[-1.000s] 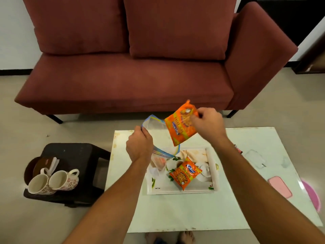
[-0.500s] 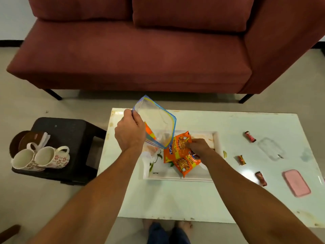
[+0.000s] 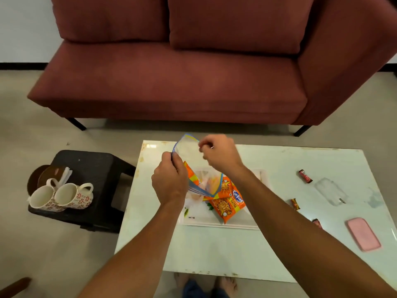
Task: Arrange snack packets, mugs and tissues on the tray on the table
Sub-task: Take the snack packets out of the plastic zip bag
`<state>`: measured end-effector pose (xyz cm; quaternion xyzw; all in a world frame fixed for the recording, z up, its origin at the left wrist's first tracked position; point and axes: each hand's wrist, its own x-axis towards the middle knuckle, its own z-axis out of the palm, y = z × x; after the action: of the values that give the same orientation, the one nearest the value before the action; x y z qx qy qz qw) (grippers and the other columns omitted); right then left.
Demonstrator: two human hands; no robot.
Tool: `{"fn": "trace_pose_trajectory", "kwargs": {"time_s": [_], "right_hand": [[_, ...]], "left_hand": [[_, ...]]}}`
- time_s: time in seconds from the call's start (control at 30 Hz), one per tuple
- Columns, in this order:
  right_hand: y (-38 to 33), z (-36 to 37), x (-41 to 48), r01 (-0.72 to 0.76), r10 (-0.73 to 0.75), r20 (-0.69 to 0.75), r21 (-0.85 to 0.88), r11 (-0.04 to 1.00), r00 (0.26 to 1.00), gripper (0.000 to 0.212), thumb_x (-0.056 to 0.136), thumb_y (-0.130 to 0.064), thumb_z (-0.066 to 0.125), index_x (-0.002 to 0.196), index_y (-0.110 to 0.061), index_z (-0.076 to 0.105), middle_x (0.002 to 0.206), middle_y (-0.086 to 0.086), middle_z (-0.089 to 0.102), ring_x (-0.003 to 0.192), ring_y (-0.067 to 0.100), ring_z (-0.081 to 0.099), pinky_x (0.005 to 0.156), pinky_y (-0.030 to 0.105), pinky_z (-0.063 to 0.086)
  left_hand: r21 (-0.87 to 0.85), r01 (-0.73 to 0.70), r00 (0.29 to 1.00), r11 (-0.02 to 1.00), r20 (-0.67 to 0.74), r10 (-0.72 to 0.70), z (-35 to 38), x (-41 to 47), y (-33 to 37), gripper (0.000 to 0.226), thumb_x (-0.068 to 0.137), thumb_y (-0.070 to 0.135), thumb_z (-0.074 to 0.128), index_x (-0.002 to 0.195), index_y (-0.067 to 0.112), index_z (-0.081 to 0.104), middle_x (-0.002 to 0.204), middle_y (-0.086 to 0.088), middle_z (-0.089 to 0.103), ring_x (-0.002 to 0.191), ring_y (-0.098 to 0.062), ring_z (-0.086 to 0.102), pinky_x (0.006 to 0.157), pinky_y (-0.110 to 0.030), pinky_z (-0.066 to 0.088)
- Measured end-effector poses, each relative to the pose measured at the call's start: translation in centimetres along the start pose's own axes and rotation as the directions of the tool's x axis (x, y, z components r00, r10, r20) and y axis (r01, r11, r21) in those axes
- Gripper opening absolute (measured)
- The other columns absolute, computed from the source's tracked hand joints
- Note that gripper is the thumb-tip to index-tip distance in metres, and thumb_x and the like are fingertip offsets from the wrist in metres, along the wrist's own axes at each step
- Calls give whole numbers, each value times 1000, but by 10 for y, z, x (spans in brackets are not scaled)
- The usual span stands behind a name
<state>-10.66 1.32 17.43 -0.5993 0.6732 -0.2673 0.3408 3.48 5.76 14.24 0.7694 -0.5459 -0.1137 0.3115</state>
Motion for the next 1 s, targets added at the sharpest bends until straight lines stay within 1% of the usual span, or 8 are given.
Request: {"fn": "trace_pose_trajectory", "kwargs": {"time_s": [0.07,0.17,0.3,0.43,0.6,0.73,0.9,1.0], "right_hand": [[-20,11,12,-114,162,300,-171,979,940,21,88,-7,52,97,-4,71,96,11,75,82,25,75,76,37,63],[-27,33,15,-155,336,432,-401,903,837,14,91,-18,63,98,-7,59,98,12,69,84,27,75,75,35,62],[-8,56,13,-162,341,351,-450,878,872,42,91,-36,59,124,-10,52,121,12,63,105,32,65,87,39,55],[6,62,11,-167,299,237,-454,875,924,43,95,-38,53,129,-12,49,127,12,60,113,32,60,81,37,43],[9,62,3,-97,261,254,-518,850,931,20,95,-25,58,108,-11,63,112,11,68,85,27,57,69,32,41],[-11,48,-9,0,126,190,-553,833,974,27,95,-34,56,110,-14,64,108,10,69,96,30,65,67,31,40],[-36,-16,-26,24,-30,-14,-313,950,999,17,95,-37,52,101,-20,51,81,-3,57,75,22,62,56,27,36],[-36,-64,-24,-12,27,-114,127,992,993,16,95,-32,53,93,-15,53,79,3,62,69,21,63,47,35,51]], "left_hand": [[-32,-39,999,999,-10,38,-7,-9,7,26,104,33,42,85,19,53,70,5,61,47,-7,44,45,-16,22],[-108,-79,997,991,-31,76,-18,-15,19,31,103,36,41,90,16,61,75,6,65,51,-6,50,47,-11,25],[-255,-73,997,964,-34,66,-26,-15,33,35,100,39,41,90,15,64,73,6,65,55,-4,54,47,-7,36],[-348,-95,995,933,-6,99,-25,-16,34,35,101,40,39,90,17,64,71,9,63,59,-5,59,49,-8,39],[-197,-22,1000,980,-8,20,-19,-18,24,32,105,42,40,97,19,61,84,6,68,63,-10,63,51,-30,56],[-34,104,995,994,12,-104,-13,-8,17,31,106,38,36,94,18,56,83,2,68,59,-9,57,45,-22,41],[33,206,978,978,13,-206,-12,9,14,29,106,39,35,93,18,50,85,-1,67,63,-12,59,53,-24,47],[53,225,974,973,-37,-223,-11,19,18,25,106,34,37,87,19,46,81,-6,67,59,-12,49,49,-22,33]]}}
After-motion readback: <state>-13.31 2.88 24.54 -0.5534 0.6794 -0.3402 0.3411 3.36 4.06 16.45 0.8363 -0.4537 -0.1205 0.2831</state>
